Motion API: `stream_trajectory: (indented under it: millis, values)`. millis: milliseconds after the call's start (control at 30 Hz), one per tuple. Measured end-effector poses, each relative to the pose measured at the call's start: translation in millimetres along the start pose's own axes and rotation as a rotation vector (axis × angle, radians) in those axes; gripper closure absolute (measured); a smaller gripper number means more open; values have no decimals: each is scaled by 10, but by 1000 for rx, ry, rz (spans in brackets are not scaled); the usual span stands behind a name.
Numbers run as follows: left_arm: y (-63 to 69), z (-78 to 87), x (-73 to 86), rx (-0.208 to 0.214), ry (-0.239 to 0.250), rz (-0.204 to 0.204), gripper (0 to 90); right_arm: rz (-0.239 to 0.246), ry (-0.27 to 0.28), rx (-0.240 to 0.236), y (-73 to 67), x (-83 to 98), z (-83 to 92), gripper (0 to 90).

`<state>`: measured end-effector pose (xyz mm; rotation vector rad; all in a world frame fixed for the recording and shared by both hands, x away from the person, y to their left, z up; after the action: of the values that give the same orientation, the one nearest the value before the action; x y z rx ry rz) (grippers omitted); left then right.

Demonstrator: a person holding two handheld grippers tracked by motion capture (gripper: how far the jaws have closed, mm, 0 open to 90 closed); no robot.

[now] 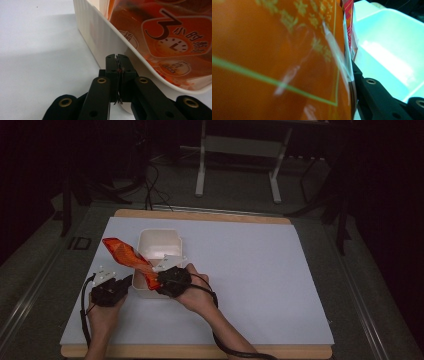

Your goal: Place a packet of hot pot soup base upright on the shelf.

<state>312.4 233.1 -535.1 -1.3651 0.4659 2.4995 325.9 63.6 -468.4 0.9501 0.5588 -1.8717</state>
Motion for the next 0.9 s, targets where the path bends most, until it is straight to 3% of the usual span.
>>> stream_trajectory:
  millis: [167,233,333,433,500,533,633,800,900]
  values:
    - [-9,5,4,-6,4,3,858,10,6,-11,12,43,-5,706]
    - [-42,8,11,-14,8,19,788,34,33,3,14,29,19,684]
    - [-58,6,15,-20,13,28,742,50,52,-20,42,39,74,516]
    - [-59,5,15,-27,15,27,716,56,33,-14,96,89,110,382]
    - [-60,8,16,-34,14,24,706,56,32,-6,114,106,124,348]
    - [-62,8,16,-37,15,23,700,35,32,-19,131,137,148,281]
    - [-64,11,18,-39,14,23,689,30,50,-15,126,154,196,187]
    - [-67,10,18,-40,16,23,681,24,81,-47,98,145,309,166]
    - [-68,10,18,-42,15,21,678,45,79,-54,86,178,406,126]
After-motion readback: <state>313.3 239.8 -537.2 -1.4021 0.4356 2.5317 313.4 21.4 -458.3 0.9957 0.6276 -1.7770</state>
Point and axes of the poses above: each handheld gripper's, and its own axes: z roughly backward along the jaws, x roughly out of its underside, y roughly to its right, the point moved 5 cm from there along -z, roughly forward along the jaws
